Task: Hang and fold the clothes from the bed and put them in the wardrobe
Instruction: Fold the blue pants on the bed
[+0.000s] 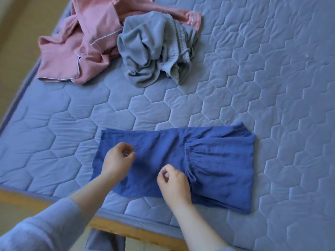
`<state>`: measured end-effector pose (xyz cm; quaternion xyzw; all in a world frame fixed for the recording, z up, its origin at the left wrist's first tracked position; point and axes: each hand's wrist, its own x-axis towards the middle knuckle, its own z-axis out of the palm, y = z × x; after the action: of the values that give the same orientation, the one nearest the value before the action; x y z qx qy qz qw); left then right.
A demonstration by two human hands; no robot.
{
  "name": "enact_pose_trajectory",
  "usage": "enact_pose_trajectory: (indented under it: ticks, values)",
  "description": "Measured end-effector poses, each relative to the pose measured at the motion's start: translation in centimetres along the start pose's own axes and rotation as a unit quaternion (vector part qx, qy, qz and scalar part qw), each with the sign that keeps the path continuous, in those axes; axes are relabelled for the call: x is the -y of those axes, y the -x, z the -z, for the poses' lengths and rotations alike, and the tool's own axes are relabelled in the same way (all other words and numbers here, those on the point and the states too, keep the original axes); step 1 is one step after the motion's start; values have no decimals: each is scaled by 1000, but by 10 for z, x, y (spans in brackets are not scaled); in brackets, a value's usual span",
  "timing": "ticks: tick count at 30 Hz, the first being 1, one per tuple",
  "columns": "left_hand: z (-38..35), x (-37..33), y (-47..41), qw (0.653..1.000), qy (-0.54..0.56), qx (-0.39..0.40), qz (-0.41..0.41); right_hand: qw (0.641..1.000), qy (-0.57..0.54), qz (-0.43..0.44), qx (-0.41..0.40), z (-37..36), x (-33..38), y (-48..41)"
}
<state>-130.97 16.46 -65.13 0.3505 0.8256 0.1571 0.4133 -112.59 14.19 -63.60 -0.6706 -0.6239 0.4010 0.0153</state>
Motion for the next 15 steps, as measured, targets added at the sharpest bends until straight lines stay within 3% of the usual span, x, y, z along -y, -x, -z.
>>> enact_pose_trajectory:
  ticks: [6, 10, 15]
  values:
    - [49, 58, -8, 998, -37, -51, 30, 998, -44, -7, 42, -40, 56, -3]
    - [61, 83, -4, 994, -23, -13, 106, 998, -43, 19, 49, -53, 91, -29]
    - [61, 103, 1, 990, 34, 24, 134, 994, 36, 69, 76, -61, 132, -79]
